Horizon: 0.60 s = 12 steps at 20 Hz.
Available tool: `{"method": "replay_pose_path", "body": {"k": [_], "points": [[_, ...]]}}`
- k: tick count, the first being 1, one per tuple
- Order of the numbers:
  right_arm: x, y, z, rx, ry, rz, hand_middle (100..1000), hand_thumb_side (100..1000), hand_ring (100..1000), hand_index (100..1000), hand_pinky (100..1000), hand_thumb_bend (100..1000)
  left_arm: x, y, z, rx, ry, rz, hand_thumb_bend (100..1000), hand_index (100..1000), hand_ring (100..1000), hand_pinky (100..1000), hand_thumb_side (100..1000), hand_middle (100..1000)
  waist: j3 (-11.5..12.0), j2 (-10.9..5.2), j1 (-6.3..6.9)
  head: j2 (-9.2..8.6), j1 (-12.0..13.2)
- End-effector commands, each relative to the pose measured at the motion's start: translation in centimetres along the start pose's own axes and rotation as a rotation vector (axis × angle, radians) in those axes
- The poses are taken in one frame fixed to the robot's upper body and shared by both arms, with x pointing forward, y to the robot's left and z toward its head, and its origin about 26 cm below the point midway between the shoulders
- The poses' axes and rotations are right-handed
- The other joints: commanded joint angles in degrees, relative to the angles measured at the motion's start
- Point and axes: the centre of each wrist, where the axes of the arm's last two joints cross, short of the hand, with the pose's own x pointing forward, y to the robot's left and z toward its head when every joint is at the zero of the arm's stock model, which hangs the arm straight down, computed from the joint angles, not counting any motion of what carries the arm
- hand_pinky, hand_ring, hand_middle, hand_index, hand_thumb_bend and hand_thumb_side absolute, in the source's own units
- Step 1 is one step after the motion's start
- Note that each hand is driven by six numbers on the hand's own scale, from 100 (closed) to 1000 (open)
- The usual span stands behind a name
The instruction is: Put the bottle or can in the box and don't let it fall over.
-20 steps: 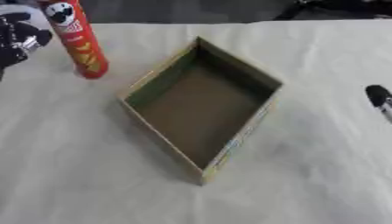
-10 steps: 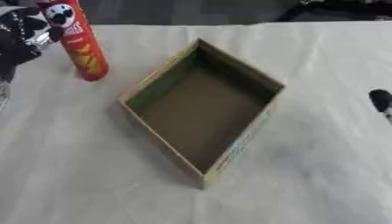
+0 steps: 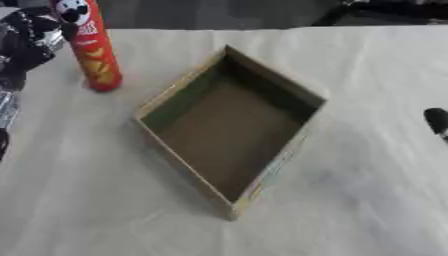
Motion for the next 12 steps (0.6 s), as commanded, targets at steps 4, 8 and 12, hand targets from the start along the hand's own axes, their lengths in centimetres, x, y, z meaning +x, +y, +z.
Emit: {"method": "replay_pose_path", "body": {"k": [4,8,12], "points": [[1.00,-0.01,-0.40,0.021,-0.035,0.006,933,100,792,846,836,540,0.77,0.96,-0.64,0.053,-0.006,-0.020,611,789,830,1000,319,620,-0.2,-0.63,-0.04,-1.00,0.3],[1.01,0.09,-0.43,0.025,-0.035,0.005,933,100,792,846,836,538,0.80,1.26,-0.77,0.078,0.003,-0.026,619,786,829,1000,317,619,-0.3,-0.42,-0.01,-1.29,0.3],[0.96,0.11,-0.39,0.027,-0.034,0.005,933,100,792,846,836,536,0.88,1.53,-0.91,0.097,0.009,-0.041,622,783,826,1000,306,617,-0.4,-0.26,-0.05,-1.37,0.3]]}}
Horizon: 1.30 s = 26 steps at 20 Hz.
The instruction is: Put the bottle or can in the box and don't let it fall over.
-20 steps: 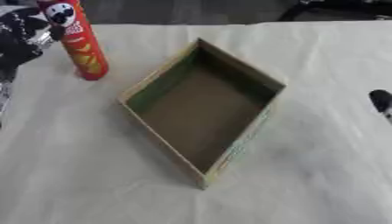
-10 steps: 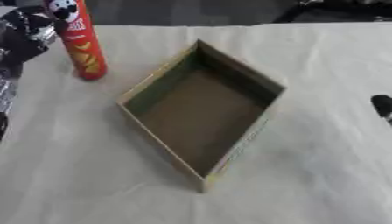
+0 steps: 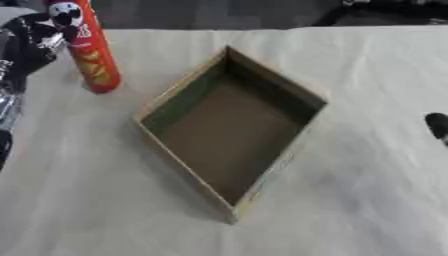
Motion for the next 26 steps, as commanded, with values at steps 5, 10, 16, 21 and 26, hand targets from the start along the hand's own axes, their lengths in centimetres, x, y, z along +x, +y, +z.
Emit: {"method": "replay_pose_path", "body": {"k": [5,10,16,21,26], "points": [[0.9,0.0,-0.3,0.018,-0.034,0.008,934,100,792,846,836,533,1.4,1.5,-0.8,0.056,-0.024,-0.032,624,783,829,1000,306,620,-0.1,-0.72,-0.02,-0.98,0.1],[0.9,0.1,-0.4,0.024,-0.033,0.007,934,100,792,846,837,531,1.8,2.0,-1.2,0.062,-0.060,-0.074,663,795,821,1000,298,623,-0.5,-0.31,-0.01,-1.46,0.3],[1.0,0.2,-0.4,0.028,-0.039,0.008,934,100,792,846,838,529,1.6,2.4,-1.6,0.124,-0.044,-0.087,654,790,832,1000,300,621,-1.2,0.27,-0.13,-1.99,0.5],[1.1,0.3,-0.6,0.036,-0.046,0.005,934,100,792,846,838,527,1.9,2.8,-2.1,0.141,-0.055,-0.105,644,788,831,1000,299,619,-1.8,0.70,-0.12,-2.24,0.4],[1.2,0.4,-0.7,0.040,-0.055,0.004,934,100,793,847,839,526,2.1,3.0,-2.4,0.140,-0.067,-0.072,641,787,833,1000,327,620,-2.4,1.30,-0.15,-2.99,0.5]]}}
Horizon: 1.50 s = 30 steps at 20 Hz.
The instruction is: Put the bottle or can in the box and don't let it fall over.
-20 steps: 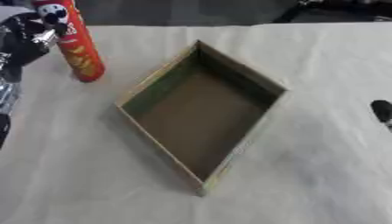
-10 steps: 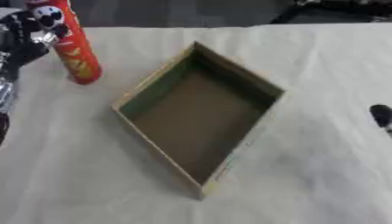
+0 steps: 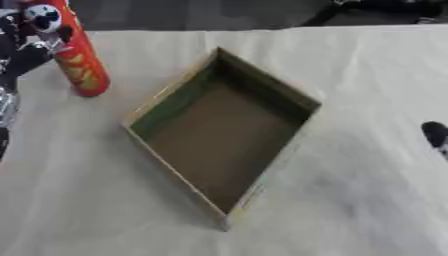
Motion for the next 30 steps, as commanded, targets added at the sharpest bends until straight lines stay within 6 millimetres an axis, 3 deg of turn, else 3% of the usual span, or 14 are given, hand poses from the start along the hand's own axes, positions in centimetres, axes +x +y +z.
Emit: {"method": "replay_pose_path", "body": {"k": [1,19,24,30], "points": [[1.0,0.0,-0.4,0.021,-0.043,0.015,934,100,793,847,839,526,1.6,1.8,-1.0,0.033,-0.051,0.011,642,788,832,1000,329,621,-0.3,-0.81,-0.12,-1.26,0.3],[1.4,0.4,-1.0,0.048,-0.071,0.011,935,100,792,847,840,518,3.0,3.0,-2.1,0.158,-0.110,0.032,612,743,793,1000,315,592,-2.7,1.38,0.13,-3.75,2.3],[1.4,0.5,-1.0,0.049,-0.069,0.011,935,100,792,847,840,514,3.4,2.7,-2.0,0.148,-0.142,0.079,580,726,783,975,350,591,-2.9,1.80,0.28,-3.75,2.3],[1.4,0.6,-1.1,0.054,-0.069,0.011,936,100,792,847,840,511,3.6,2.9,-2.2,0.167,-0.177,0.068,605,714,825,1000,320,604,-3.1,2.05,0.36,-3.79,2.6]]}}
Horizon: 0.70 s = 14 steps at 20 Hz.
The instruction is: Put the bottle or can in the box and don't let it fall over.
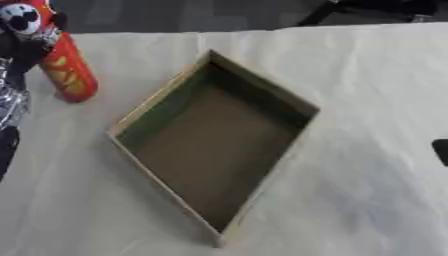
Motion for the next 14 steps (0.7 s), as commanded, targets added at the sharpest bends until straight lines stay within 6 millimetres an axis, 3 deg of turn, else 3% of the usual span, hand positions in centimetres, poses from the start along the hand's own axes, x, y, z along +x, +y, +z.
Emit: {"method": "replay_pose_path", "body": {"k": [1,11,14], "points": [[1.0,0.0,-0.4,0.017,-0.036,0.010,936,100,792,847,840,510,1.9,1.5,-1.4,0.044,-0.064,-0.030,610,718,829,1000,319,612,-0.3,-0.87,-0.03,-0.87,0.5],[1.0,0.2,-0.5,0.026,-0.039,0.009,934,100,790,846,840,504,1.3,1.8,-1.6,0.076,-0.016,-0.068,582,703,768,1000,326,586,-0.7,-0.22,-0.03,-1.11,1.2],[1.0,0.2,-0.5,0.026,-0.042,0.008,933,100,789,845,840,503,0.8,1.7,-1.5,0.080,-0.004,-0.046,560,682,737,942,312,562,-0.9,0.01,-0.08,-1.28,1.3]]}}
